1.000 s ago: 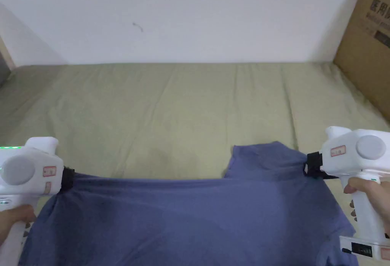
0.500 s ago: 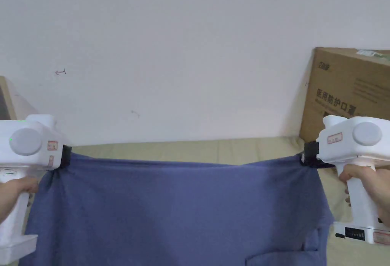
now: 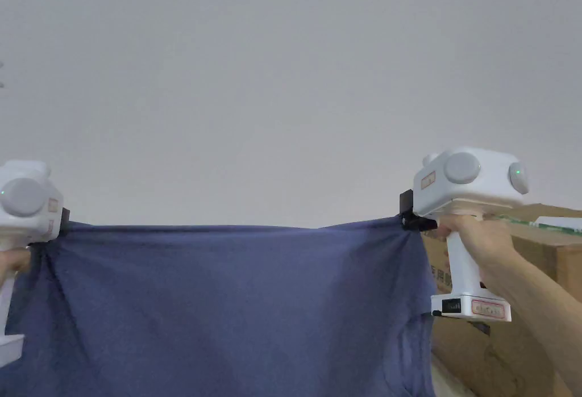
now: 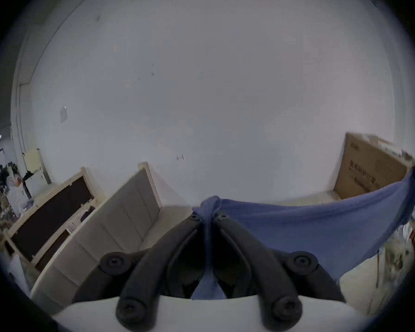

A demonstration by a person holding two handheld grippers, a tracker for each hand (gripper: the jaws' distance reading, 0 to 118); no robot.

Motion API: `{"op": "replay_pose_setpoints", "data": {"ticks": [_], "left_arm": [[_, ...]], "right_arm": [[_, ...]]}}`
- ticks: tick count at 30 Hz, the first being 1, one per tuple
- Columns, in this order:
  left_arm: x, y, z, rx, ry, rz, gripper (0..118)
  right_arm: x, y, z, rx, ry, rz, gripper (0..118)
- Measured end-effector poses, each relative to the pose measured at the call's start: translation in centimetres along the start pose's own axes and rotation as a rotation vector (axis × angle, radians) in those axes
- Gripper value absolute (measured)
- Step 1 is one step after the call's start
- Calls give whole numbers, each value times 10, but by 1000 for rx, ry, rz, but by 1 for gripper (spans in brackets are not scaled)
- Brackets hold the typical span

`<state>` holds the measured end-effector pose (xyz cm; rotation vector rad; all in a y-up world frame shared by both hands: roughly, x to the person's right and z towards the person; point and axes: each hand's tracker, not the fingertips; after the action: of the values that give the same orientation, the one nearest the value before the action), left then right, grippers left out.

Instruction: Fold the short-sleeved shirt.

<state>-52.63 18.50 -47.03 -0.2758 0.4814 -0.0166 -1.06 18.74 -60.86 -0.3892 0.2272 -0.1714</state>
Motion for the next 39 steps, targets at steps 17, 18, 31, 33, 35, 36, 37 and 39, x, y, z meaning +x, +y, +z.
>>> {"op": "replay_pose_setpoints", "data": {"ticks": [17, 18, 31, 33, 35, 36, 37, 39], "left_arm": [[23, 15, -79, 140, 83, -80, 4], [23, -1, -89, 127, 54, -50, 4], [67, -279, -209, -367, -2, -224, 4], [69, -325, -212, -432, -24, -227, 4], [71, -362, -211, -523, -26, -250, 4], [70, -377, -208, -550, -39, -255, 4], [67, -390, -200, -554, -38, -258, 4], [61, -407, -188, -600, -39, -265, 4]], "right_arm": [[-33, 45, -53, 89, -22, 78, 4], [-30, 31, -66, 63, -24, 88, 4], [39, -225, -233, -464, -89, 59, 4], [50, -271, -244, -537, -104, 54, 4], [67, -309, -258, -614, -121, 42, 4], [75, -326, -260, -645, -121, 38, 4], [80, -341, -258, -670, -126, 25, 4], [87, -361, -241, -686, -110, 17, 4]]}}
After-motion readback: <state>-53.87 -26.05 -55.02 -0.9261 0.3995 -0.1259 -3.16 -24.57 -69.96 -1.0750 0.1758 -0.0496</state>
